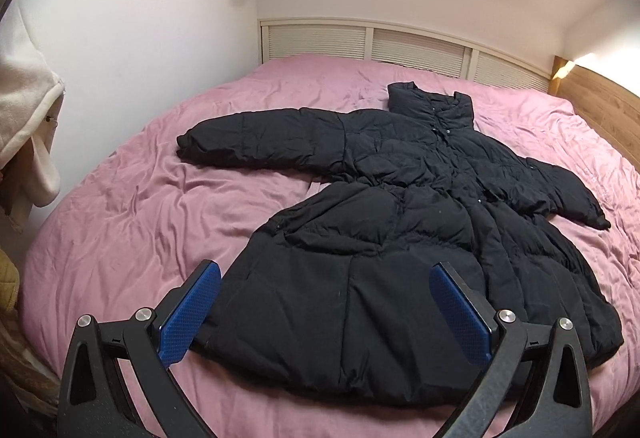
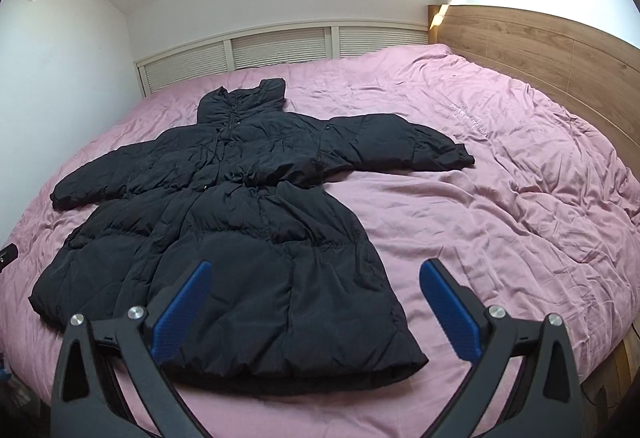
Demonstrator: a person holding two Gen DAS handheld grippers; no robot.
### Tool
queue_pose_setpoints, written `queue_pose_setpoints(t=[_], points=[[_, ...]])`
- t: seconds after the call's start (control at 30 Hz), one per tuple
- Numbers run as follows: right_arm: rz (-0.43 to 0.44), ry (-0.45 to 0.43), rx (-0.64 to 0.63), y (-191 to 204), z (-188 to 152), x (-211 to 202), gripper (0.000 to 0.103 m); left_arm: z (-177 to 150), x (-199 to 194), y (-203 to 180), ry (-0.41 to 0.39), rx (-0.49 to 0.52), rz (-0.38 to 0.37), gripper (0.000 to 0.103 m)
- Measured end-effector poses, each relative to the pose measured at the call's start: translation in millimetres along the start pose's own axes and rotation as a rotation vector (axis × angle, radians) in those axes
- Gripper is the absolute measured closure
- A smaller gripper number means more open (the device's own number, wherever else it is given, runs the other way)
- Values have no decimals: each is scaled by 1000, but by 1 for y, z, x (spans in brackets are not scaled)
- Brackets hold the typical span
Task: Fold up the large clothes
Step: 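Move both tools toward the coat, right tool reaching for a sleeve cuff, then grasp the coat sleeve cuff with the right gripper and lift it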
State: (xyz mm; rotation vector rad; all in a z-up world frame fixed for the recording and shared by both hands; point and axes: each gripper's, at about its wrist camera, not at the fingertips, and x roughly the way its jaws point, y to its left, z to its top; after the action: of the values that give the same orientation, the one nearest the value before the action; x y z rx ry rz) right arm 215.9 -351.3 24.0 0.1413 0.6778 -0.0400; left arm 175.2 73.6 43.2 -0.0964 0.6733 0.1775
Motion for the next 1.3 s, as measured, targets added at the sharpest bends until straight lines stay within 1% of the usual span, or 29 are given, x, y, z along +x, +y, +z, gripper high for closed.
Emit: queue_pose_setpoints(t=[0.13,0.23,0.3,0.37,0.5,0.57,0.67,0.73,0.87,1.07,1.2,1.3], points=[[49,10,92,-27,45,56,0,44,45,-20,-12,-15,24,1],[47,10,146,-46,74,90,0,80,68,-39,-22,-40,35,1],[40,38,183,-59,88,109,0,102,77,-52,-20,-38,40,1],[53,63,231,-75,99,124,0,120,83,-64,0,-32,35,1],[48,110,334,-119,115,155,0,150,89,-85,39,2,29,1],[37,137,399,-146,119,174,0,162,90,-92,49,12,40,1],[71,162,552,-190,121,205,0,180,94,-100,68,15,68,1],[85,166,626,-214,123,224,0,189,97,-105,83,19,96,1],[141,159,756,-250,127,262,0,202,105,-112,112,33,157,1],[146,164,896,-302,124,314,0,211,118,-123,159,40,227,1],[150,170,980,-332,115,340,0,214,127,-135,189,51,246,1],[188,188,1051,-344,104,361,0,214,131,-145,206,64,249,1]])
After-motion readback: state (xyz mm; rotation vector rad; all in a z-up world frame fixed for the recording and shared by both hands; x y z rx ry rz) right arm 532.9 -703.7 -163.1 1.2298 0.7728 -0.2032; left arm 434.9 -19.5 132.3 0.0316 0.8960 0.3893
